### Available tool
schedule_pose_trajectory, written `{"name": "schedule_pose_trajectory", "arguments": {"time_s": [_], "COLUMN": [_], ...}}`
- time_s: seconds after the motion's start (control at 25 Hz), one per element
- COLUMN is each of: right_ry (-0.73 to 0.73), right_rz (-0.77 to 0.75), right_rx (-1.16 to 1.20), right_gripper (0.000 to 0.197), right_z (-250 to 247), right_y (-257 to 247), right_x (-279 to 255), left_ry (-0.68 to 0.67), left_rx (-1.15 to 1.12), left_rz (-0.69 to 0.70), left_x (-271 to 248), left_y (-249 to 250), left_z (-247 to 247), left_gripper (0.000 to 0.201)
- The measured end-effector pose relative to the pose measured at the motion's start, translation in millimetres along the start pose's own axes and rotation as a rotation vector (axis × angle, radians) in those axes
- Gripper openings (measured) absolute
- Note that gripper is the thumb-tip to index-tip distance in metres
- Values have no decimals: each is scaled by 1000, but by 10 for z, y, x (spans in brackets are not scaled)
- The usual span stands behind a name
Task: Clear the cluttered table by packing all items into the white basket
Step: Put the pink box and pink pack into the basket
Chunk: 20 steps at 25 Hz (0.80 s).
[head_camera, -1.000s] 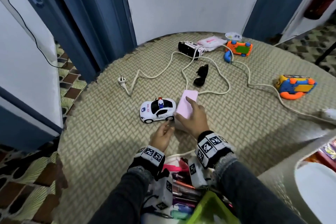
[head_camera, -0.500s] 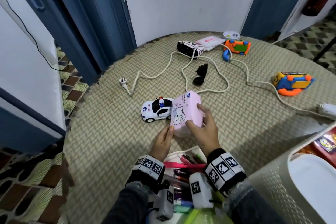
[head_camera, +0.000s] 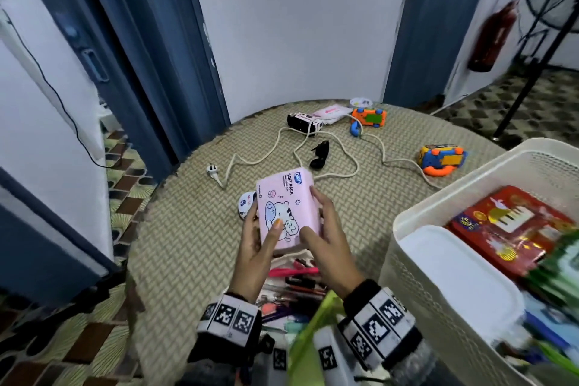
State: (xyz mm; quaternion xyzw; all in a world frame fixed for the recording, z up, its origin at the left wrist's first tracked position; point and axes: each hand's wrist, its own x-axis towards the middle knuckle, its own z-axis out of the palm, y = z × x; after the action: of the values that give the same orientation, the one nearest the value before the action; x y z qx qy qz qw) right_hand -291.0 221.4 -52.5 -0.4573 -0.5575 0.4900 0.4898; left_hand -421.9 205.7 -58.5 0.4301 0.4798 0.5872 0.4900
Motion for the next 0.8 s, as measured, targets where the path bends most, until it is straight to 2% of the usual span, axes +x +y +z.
{"name": "schedule_pose_trajectory", "arguments": {"time_s": [0.08,0.2,0.32,0.44,0.56,0.68,0.8], "right_ry": [35,103,123,113,123,81,33], "right_rz": [-37,-119,-214,-246,-262,-245,-204], "right_rx": [11,43,-17,-111,-123,-133,-208], "right_gripper": [65,55,63,75,77,76,87], "right_z": [-91,-305,-569,-889,-1406,-2036,-2781], "right_y": [-180,-492,-750,-988,-1216,-1363,-1455], "right_x": [-104,-266,-408,-523,-624,-672,-739], "left_ry": [-30,-65,-95,-111,-179,-218,-265], "left_rx": [26,56,108,165,190,227,300], "left_rz": [56,128,198,286,362,375,369], "left_x": [-135,-295,-389,-445,-510,-577,-655], "left_y": [197,430,598,769,949,1078,1135], "left_z": [126,363,608,898,1340,1817,2401], "left_gripper": [56,48,47,48,59,69,75]}}
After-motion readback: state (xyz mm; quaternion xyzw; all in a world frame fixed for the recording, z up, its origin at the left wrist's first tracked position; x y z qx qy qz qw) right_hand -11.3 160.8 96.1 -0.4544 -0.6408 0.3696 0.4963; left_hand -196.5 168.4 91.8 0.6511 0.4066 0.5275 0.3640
